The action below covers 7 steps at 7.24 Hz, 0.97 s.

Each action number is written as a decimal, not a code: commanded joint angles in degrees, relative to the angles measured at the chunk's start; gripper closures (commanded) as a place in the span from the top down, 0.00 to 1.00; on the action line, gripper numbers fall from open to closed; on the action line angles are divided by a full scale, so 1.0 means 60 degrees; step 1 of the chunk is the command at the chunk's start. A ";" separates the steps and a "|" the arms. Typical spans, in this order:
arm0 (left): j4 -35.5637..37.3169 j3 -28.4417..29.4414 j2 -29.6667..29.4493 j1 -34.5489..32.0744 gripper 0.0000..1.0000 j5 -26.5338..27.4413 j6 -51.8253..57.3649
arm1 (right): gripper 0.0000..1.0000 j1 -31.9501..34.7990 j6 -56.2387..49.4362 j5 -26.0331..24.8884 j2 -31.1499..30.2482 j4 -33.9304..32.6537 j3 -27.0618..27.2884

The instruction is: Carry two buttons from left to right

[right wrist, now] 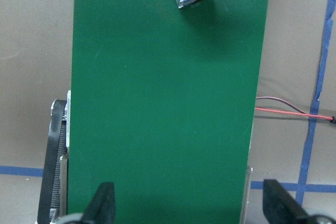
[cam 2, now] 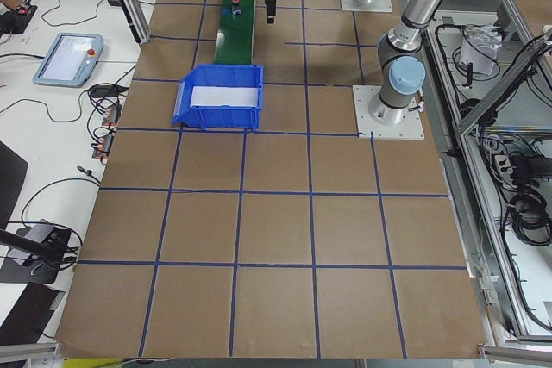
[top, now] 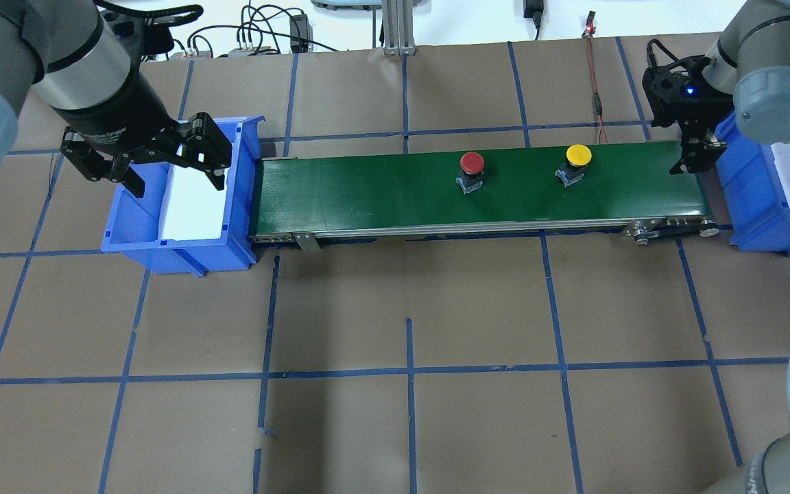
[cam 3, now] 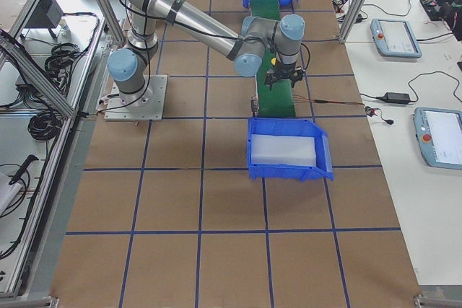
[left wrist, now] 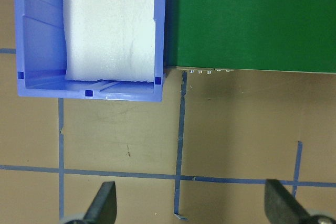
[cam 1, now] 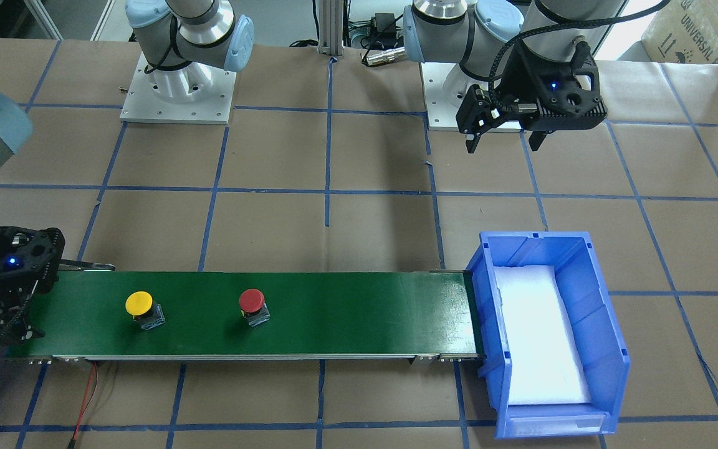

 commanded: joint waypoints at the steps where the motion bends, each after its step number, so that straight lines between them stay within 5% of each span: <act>1: -0.0006 -0.0001 0.0005 -0.0025 0.99 -0.0002 -0.0016 | 0.98 0.0000 0.0000 0.0000 0.0018 0.0000 -0.0015; 7: 0.0008 -0.0001 -0.0010 -0.0025 0.99 -0.0002 -0.0002 | 0.99 0.0000 0.0059 -0.0015 0.0018 0.0000 -0.0045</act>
